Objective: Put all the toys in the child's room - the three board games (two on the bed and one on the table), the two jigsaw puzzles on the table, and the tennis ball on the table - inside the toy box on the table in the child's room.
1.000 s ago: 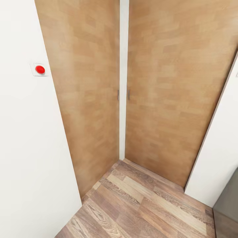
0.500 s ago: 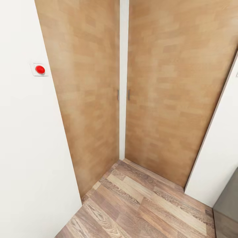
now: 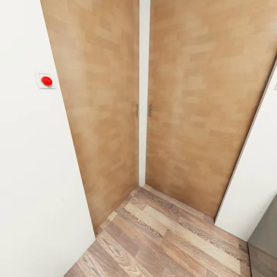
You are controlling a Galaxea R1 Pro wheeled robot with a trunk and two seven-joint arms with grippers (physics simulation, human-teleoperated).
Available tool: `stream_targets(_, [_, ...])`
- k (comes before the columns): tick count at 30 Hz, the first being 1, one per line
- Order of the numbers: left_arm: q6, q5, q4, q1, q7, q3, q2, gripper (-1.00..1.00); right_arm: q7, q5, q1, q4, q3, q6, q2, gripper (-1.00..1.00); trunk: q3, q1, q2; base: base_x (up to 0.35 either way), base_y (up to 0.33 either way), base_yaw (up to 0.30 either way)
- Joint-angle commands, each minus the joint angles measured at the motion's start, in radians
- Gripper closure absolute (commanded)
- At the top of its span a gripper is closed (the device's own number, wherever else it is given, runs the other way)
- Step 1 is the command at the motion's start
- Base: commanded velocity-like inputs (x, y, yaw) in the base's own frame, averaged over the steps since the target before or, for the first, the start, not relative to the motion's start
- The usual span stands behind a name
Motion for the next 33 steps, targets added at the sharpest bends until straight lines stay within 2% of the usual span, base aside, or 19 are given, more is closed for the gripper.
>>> stream_targets(1, [0.000,-0.001,0.000,0.000,-0.001,0.001,0.000,-1.00,0.000,0.000,0.000,0.000,0.000,0.000,0.000,-1.00,-0.001,0.000,0.000,0.000,0.000,0.000])
stream_targets(7, [-0.003,-0.003,-0.002,0.000,-0.001,0.000,0.000,-1.00,0.000,0.000,0.000,0.000,0.000,0.001,-0.001,-1.00,-0.001,0.000,0.000,0.000,0.000,-0.082])
stream_targets(18, [-0.011,-0.003,-0.002,0.000,-0.001,0.003,0.000,-1.00,0.000,-0.001,0.000,0.000,-0.001,0.001,-0.002,-1.00,-0.001,0.000,0.000,0.000,0.000,-0.259])
stream_targets(33, [-0.012,-0.004,-0.002,0.000,0.000,0.002,0.003,-1.00,0.000,-0.002,0.001,0.000,-0.001,0.001,-0.003,-1.00,0.046,-0.058,0.105,0.000,0.000,-0.278])
